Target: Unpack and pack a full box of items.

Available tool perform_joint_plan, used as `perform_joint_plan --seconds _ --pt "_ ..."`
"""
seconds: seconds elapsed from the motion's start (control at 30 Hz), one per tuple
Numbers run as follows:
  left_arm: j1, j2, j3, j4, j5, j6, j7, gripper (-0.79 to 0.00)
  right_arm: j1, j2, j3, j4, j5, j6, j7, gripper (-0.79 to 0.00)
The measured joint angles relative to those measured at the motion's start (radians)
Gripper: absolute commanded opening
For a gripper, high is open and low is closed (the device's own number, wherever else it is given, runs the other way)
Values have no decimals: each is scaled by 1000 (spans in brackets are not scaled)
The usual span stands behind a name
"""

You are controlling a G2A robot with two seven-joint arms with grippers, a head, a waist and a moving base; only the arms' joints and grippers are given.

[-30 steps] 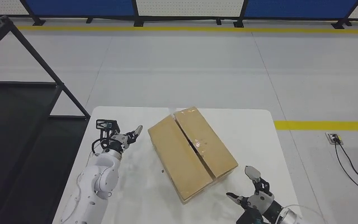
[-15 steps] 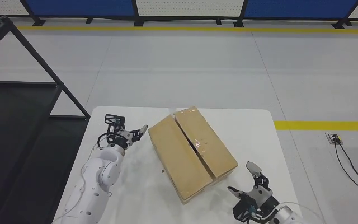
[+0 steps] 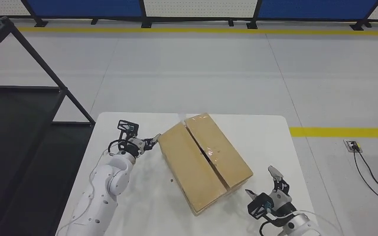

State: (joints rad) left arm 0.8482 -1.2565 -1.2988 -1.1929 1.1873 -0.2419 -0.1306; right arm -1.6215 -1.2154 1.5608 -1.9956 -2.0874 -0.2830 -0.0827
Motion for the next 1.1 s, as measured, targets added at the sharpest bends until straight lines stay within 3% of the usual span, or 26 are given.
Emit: perform_joint_plan --seconds 0.4,0.77,1.1 --pt "72 13 -36 -66 -15 -71 31 0 37 -6 -30 -5 21 38 135 0" --pt "132 25 -68 -117 -8 -95 45 0 69 -9 -56 -9 27 50 177 0" --pt "152 22 -91 -128 -41 19 65 0 42 -6 -39 -20 36 48 155 0"
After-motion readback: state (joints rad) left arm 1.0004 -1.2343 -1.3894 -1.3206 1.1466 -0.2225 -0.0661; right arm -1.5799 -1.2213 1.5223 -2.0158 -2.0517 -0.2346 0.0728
